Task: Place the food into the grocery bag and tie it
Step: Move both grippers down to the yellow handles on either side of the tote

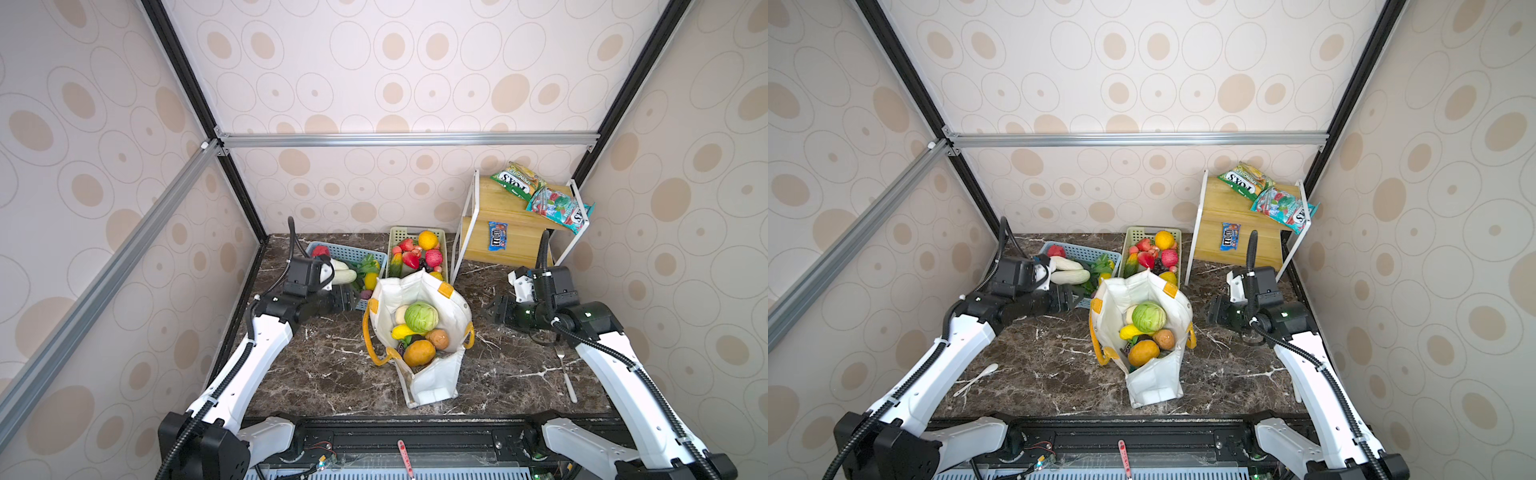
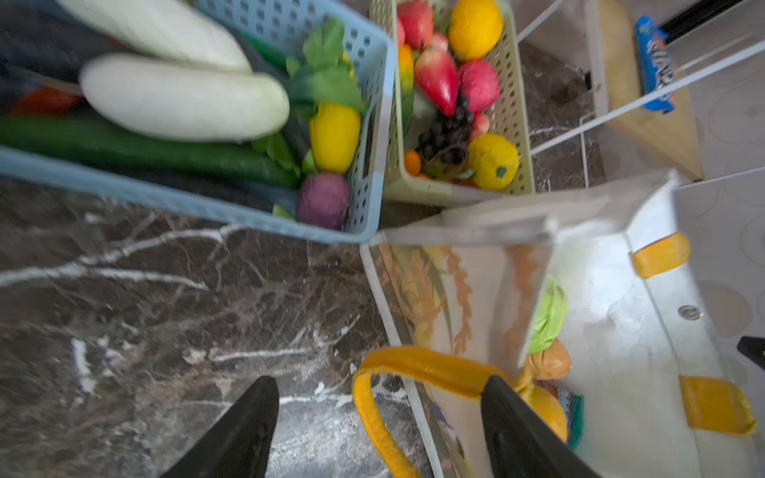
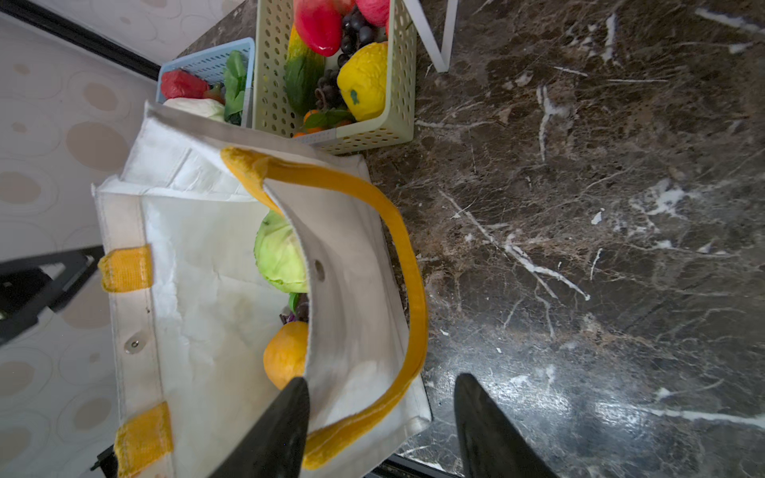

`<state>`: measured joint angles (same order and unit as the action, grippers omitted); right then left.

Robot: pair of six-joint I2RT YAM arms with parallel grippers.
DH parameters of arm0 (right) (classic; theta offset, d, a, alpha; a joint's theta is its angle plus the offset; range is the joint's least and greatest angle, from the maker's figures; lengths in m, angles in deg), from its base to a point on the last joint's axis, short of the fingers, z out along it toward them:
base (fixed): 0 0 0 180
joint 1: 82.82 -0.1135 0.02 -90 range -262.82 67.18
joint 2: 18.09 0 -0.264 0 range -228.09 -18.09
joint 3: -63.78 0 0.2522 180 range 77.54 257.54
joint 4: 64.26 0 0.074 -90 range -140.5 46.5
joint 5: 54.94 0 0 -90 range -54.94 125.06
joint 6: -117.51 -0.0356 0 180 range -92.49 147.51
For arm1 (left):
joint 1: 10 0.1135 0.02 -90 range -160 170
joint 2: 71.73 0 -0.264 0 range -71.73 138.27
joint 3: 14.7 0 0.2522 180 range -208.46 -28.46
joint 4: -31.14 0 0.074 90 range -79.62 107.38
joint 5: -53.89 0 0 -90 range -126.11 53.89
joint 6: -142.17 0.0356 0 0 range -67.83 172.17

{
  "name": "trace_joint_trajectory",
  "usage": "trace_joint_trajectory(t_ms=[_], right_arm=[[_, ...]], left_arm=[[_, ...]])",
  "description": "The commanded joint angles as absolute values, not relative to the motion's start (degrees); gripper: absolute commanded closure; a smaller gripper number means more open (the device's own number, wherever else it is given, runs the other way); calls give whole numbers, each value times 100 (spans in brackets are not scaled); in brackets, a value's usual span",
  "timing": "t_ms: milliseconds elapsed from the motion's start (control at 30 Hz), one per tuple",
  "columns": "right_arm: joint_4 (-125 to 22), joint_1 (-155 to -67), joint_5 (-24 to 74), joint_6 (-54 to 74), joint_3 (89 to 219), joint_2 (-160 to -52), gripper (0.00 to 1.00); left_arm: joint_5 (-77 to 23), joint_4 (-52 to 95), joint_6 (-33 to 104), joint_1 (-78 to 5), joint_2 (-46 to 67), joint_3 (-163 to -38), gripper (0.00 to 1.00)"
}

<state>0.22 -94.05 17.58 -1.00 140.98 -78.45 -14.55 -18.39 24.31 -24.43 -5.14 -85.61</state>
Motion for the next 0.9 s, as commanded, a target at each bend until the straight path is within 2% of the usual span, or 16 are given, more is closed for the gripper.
trace_joint_trajectory(t_ms=[0, 200, 300, 867], right_arm=[[-76, -9281, 1962, -281, 13916, -8011, 41], [-298, -9199, 1842, -219, 13562, -8297, 44], [-370, -9196, 1558, -113, 13448, -8472, 46], [-708, -9199, 1299, -264, 13077, -8713, 52]], left_arm=[[-1085, -1568, 2089, -2410, -861, -8090, 26], [-167, -299, 1311, -2437, -1187, -6713, 27], [-38, 286, 1028, -2460, -1242, -6245, 27], [-27, 2318, 483, -2833, -153, -5413, 38]])
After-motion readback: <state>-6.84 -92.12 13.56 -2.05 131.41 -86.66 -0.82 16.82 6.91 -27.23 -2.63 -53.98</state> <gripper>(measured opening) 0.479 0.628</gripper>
